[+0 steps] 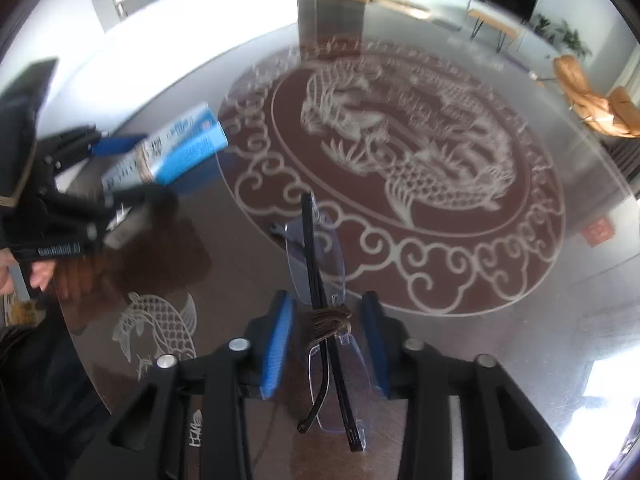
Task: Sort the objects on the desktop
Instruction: 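Carry the nail cream box and eyeglasses over the white bin and release both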
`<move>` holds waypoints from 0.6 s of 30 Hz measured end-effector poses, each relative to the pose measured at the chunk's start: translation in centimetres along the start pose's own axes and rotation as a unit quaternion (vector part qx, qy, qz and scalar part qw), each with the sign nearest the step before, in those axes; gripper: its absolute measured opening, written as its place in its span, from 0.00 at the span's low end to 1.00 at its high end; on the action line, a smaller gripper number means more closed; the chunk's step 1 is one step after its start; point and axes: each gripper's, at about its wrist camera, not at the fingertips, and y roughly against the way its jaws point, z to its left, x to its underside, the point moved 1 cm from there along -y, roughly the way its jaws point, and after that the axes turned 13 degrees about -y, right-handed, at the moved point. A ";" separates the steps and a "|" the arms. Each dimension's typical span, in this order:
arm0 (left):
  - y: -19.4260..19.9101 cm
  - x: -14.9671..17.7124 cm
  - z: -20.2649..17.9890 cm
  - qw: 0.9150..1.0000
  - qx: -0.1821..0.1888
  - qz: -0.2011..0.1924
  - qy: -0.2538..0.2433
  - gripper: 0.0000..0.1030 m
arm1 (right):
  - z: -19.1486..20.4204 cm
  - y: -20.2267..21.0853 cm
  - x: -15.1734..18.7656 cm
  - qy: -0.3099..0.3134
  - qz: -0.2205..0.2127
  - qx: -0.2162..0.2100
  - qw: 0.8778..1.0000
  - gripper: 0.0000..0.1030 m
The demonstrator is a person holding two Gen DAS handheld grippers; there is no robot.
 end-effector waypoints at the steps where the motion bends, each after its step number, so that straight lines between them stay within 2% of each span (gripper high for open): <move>1: 0.3 0.0 -0.2 1.000 -0.002 -0.001 -0.004 0.42 | -0.2 0.1 -0.1 -0.009 -0.001 -0.002 1.000 0.11; 6: 4.4 0.2 0.4 0.998 0.009 -0.051 0.026 0.42 | 0.0 3.7 0.3 -0.046 -0.042 -0.017 0.998 0.11; 11: 11.3 -0.6 2.5 0.991 0.020 -0.115 0.067 0.42 | 1.9 7.5 -0.8 -0.053 -0.079 -0.040 0.995 0.11; 15: 16.8 -0.5 6.1 0.986 -0.013 -0.145 0.081 0.42 | 5.7 10.4 -3.9 -0.052 -0.123 -0.078 0.988 0.11; 18: 18.6 0.3 10.4 0.985 -0.042 -0.138 0.099 0.42 | 10.1 11.8 -6.9 -0.039 -0.147 -0.124 0.981 0.11</move>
